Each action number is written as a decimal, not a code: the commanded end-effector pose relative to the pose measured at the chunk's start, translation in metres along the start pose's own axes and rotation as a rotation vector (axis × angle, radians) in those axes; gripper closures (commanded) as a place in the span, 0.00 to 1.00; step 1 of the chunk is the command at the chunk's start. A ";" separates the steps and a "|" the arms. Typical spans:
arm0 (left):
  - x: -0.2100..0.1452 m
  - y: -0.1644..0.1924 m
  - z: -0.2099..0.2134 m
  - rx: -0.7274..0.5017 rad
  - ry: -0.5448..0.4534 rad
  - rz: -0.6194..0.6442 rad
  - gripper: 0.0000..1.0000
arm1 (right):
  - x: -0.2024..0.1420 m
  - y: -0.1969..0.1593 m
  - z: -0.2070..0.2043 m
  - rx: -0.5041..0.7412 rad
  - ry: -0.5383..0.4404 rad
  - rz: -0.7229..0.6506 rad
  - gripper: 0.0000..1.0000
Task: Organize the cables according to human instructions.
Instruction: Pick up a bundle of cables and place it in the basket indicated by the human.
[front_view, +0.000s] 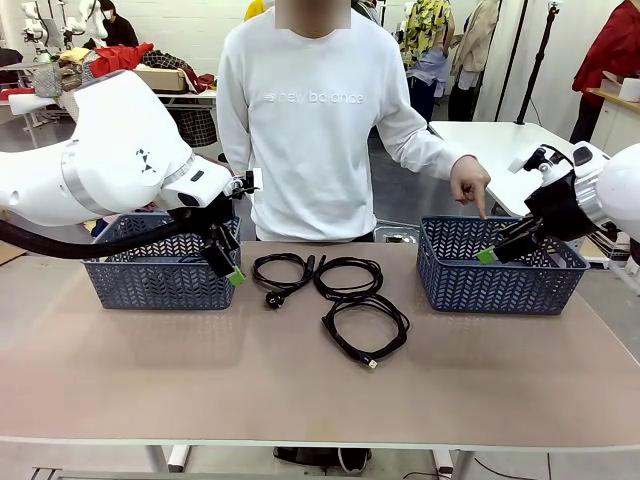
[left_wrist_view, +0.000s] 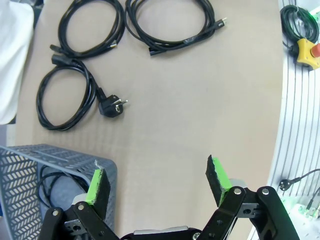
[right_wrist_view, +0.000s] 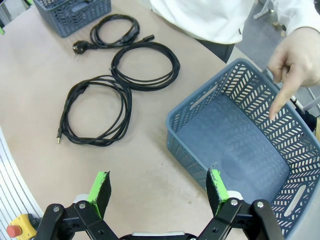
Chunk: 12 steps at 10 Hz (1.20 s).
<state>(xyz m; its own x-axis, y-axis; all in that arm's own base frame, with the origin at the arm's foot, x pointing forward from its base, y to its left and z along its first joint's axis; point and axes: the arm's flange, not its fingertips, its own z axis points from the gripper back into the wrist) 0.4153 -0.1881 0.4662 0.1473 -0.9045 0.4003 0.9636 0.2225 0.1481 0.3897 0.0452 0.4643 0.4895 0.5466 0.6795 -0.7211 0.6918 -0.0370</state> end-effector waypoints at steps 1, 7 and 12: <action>-0.001 0.000 0.000 0.000 0.001 0.002 0.00 | 0.000 -0.002 -0.001 0.005 -0.009 -0.004 0.00; -0.001 0.000 0.000 0.000 0.001 0.002 0.00 | 0.023 0.024 -0.026 -0.033 0.093 -0.002 0.00; -0.001 0.000 0.000 0.000 0.001 0.002 0.00 | 0.045 0.073 -0.085 0.009 0.209 -0.079 0.00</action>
<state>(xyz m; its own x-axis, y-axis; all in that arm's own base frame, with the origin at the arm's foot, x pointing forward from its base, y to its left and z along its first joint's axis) 0.4154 -0.1884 0.4663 0.1470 -0.9046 0.4002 0.9637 0.2221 0.1481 0.3946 0.1498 0.4269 0.6089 0.5959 0.5236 -0.6979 0.7162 -0.0035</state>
